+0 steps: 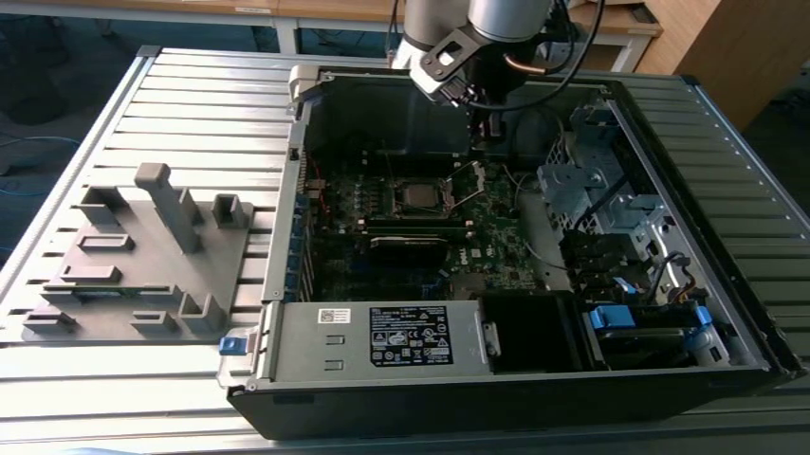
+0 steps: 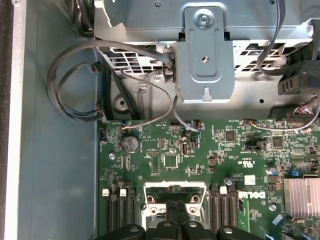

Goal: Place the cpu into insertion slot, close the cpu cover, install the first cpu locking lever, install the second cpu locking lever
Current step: 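Close the cpu cover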

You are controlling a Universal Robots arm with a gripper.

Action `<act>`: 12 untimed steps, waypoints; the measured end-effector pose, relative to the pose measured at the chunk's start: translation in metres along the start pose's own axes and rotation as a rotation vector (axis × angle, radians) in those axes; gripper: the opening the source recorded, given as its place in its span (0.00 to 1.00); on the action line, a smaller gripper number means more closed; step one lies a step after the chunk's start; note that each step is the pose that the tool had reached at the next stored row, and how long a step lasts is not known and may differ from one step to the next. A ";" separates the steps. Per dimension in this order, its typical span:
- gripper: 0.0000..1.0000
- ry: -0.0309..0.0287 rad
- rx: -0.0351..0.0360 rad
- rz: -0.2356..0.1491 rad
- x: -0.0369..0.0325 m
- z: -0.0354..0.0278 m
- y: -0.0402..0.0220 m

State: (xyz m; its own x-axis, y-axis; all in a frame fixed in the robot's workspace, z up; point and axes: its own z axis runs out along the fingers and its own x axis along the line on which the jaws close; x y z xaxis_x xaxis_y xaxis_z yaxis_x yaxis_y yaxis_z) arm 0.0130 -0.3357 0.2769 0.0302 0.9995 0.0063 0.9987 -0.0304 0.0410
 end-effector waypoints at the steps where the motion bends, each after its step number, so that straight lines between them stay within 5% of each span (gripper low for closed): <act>1: 0.11 0.0000 0.0000 0.000 0.0000 0.0001 0.0007; 12: 0.11 0.0001 0.0000 0.000 0.0003 0.0005 0.0081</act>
State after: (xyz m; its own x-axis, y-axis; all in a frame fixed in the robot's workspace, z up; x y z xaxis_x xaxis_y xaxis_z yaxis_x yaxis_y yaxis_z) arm 0.0211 -0.3357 0.2767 0.0306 0.9995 0.0064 0.9987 -0.0309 0.0410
